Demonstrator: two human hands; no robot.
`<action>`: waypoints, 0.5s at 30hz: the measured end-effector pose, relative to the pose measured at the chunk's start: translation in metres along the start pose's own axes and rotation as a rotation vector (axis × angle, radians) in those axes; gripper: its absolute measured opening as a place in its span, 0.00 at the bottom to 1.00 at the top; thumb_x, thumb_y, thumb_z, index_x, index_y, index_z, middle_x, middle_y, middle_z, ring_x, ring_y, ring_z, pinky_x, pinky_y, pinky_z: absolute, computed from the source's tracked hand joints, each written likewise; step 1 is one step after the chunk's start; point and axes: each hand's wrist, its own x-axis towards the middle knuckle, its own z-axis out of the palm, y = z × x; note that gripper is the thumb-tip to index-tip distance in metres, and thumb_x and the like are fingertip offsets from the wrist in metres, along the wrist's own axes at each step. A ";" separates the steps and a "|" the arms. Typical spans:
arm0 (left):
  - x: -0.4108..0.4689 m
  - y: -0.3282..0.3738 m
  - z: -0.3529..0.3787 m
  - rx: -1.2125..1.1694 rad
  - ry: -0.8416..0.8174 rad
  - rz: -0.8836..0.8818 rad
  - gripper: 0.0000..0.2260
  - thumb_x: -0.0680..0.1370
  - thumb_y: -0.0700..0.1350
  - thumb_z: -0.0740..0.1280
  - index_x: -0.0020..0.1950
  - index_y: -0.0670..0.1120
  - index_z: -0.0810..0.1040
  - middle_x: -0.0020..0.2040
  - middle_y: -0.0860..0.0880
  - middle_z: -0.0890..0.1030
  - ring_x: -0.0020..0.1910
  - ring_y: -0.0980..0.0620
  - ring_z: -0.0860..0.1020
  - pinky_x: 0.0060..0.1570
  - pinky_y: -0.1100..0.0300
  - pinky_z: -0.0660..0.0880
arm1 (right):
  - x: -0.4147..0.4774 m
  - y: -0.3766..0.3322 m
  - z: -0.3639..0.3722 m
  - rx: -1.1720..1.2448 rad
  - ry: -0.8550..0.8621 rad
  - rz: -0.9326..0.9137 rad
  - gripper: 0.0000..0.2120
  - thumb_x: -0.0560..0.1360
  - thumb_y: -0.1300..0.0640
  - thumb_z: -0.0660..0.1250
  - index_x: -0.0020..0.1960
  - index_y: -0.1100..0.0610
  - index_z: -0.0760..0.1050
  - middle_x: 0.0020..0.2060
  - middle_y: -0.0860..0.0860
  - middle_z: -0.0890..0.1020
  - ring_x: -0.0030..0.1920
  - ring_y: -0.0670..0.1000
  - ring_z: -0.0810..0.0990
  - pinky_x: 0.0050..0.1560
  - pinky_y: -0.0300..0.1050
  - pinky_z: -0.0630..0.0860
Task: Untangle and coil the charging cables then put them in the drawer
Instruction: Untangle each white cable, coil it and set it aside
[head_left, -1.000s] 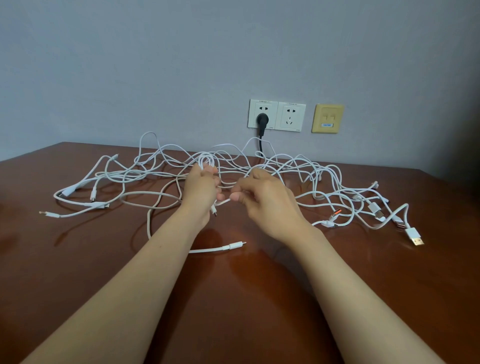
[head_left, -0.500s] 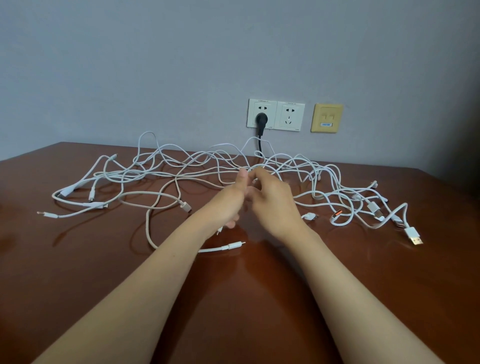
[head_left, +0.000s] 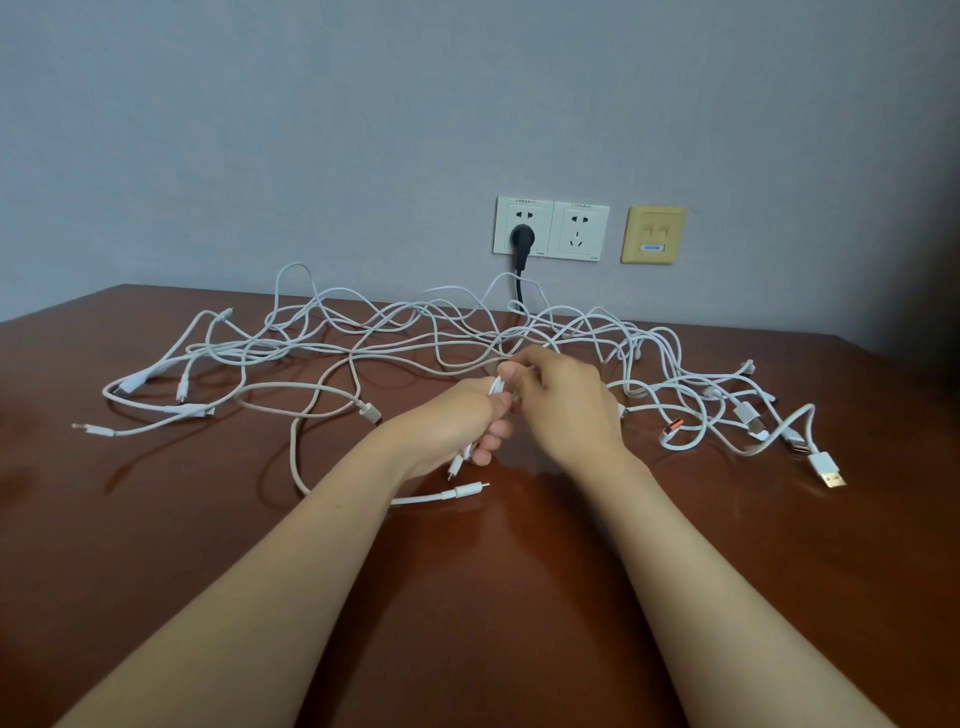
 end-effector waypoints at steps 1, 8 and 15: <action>-0.001 0.000 0.000 0.005 -0.008 -0.003 0.13 0.83 0.41 0.49 0.40 0.48 0.64 0.29 0.51 0.62 0.22 0.59 0.60 0.21 0.69 0.60 | 0.000 -0.001 0.000 -0.039 -0.010 -0.008 0.11 0.80 0.50 0.57 0.55 0.50 0.76 0.51 0.52 0.80 0.55 0.56 0.75 0.44 0.43 0.62; -0.004 0.002 -0.001 0.147 -0.030 -0.001 0.13 0.83 0.44 0.49 0.39 0.49 0.64 0.24 0.56 0.63 0.22 0.59 0.57 0.19 0.70 0.55 | 0.000 0.001 -0.001 0.012 0.024 -0.011 0.16 0.81 0.47 0.52 0.40 0.53 0.71 0.46 0.56 0.81 0.52 0.60 0.75 0.43 0.46 0.64; -0.003 0.004 0.008 0.138 -0.076 0.032 0.13 0.84 0.45 0.49 0.39 0.49 0.62 0.28 0.53 0.62 0.20 0.60 0.57 0.20 0.70 0.54 | 0.002 0.005 -0.001 0.180 0.094 -0.006 0.24 0.78 0.50 0.59 0.25 0.56 0.65 0.20 0.49 0.68 0.31 0.53 0.67 0.35 0.45 0.62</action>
